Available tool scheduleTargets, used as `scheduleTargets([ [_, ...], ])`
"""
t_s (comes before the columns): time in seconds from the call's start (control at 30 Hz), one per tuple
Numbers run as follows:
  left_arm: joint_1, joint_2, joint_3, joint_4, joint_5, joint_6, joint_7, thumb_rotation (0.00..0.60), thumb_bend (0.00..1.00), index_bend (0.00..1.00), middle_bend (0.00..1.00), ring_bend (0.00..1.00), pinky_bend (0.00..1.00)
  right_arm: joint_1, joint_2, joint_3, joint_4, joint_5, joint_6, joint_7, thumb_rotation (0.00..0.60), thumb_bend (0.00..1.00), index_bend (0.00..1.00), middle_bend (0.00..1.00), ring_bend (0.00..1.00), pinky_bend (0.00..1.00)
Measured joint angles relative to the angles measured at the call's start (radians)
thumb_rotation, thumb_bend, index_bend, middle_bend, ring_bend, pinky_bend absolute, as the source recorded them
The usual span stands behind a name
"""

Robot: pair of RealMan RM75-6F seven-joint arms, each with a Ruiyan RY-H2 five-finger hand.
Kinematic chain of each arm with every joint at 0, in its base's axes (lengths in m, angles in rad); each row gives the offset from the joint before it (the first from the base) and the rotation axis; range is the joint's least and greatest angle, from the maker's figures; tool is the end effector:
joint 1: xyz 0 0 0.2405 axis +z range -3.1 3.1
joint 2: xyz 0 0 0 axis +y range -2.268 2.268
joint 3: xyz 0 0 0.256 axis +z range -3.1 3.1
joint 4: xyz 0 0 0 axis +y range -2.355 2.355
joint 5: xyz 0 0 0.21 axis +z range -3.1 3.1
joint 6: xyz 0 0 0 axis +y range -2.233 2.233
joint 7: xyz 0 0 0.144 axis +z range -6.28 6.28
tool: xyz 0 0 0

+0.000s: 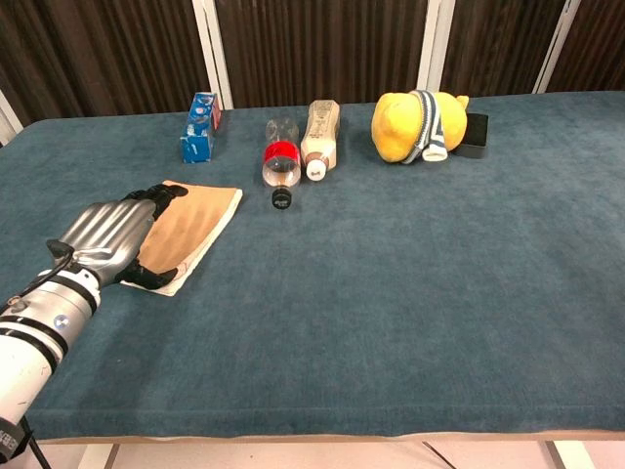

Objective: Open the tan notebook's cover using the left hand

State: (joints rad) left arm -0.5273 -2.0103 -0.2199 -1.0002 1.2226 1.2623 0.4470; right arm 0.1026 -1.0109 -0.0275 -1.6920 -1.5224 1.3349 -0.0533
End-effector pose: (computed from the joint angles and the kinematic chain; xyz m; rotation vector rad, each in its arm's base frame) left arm -0.1970 0.3079 -0.0843 -1.5068 -0.8386 -0.8607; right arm -0.3132 -0.1661 0.1556 1.5611 -0.9838 0.7176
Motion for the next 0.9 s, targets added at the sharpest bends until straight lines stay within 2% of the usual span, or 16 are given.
scheduleTargets([
  [0.27,0.001,0.008,-0.001,-0.012,-0.003,-0.008,0.012,0.600,0.31,0.13,0.10,0.12,0.33,-0.001,0.000,0.001,-0.002,0.004,0.000,-0.001,0.600,0.00,0.00,0.00,0.00,0.24],
  [0.43,-0.002,0.005,-0.003,-0.002,-0.003,-0.015,0.011,0.600,0.31,0.17,0.10,0.13,0.33,0.001,-0.001,0.001,-0.002,0.007,-0.004,-0.003,0.600,0.00,0.00,0.00,0.00,0.24],
  [0.57,-0.009,-0.003,-0.002,0.030,0.007,-0.011,0.011,0.600,0.33,0.30,0.15,0.18,0.36,0.002,0.004,0.000,-0.006,0.009,-0.010,-0.002,0.600,0.00,0.00,0.00,0.00,0.24],
  [0.7,-0.017,-0.024,-0.003,0.098,0.023,0.003,0.003,0.600,0.34,0.41,0.28,0.25,0.39,0.002,0.004,0.000,-0.007,0.009,-0.009,-0.002,0.600,0.00,0.00,0.00,0.00,0.24],
  [0.9,-0.024,-0.067,-0.011,0.208,0.042,0.040,-0.026,0.600,0.34,0.57,0.38,0.36,0.39,0.006,0.011,-0.008,-0.010,0.003,-0.026,0.003,0.600,0.00,0.00,0.00,0.00,0.24],
])
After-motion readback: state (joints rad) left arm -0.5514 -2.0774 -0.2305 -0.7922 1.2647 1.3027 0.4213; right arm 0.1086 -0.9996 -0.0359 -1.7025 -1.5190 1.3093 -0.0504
